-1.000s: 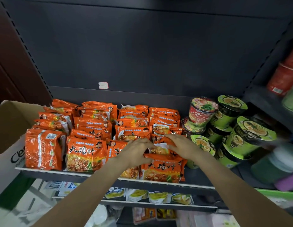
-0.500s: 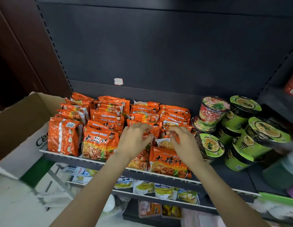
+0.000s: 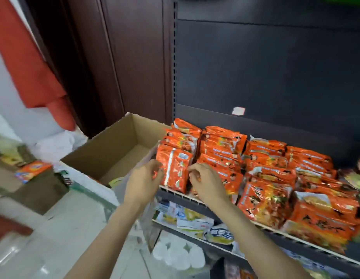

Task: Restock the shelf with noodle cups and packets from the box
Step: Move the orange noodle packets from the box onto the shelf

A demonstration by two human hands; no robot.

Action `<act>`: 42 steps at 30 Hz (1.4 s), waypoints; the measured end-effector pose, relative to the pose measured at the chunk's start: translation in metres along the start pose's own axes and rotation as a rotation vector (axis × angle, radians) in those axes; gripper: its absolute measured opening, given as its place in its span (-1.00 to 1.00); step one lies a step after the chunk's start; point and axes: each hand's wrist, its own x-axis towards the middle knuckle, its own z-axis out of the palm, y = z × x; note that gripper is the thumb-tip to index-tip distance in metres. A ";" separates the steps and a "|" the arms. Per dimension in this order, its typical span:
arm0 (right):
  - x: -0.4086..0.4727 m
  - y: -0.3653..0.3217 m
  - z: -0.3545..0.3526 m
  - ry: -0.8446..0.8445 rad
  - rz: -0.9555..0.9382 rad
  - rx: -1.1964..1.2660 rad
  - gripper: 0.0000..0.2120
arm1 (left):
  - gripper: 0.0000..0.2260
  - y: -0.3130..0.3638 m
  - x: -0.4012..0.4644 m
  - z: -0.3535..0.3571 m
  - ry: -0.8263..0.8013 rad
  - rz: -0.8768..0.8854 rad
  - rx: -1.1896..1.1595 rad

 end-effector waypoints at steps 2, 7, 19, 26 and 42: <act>0.015 -0.032 0.038 -0.048 0.016 0.030 -0.78 | -0.87 -0.049 0.009 -0.030 -0.026 -0.055 0.037; 0.057 -0.095 0.115 -0.125 0.019 0.090 -0.79 | -0.88 -0.152 0.032 -0.090 -0.053 -0.171 0.086; 0.173 -0.144 0.248 -0.372 0.023 0.104 -0.74 | -0.48 -0.306 0.100 -0.140 -0.145 -0.390 0.195; 0.206 -0.149 0.305 -0.495 0.178 0.079 -0.60 | -0.64 -0.348 0.127 -0.157 -0.338 -0.339 0.018; 0.233 -0.154 0.383 -0.726 0.302 -0.115 -0.89 | -0.72 -0.401 0.158 -0.163 -0.582 -0.241 -0.221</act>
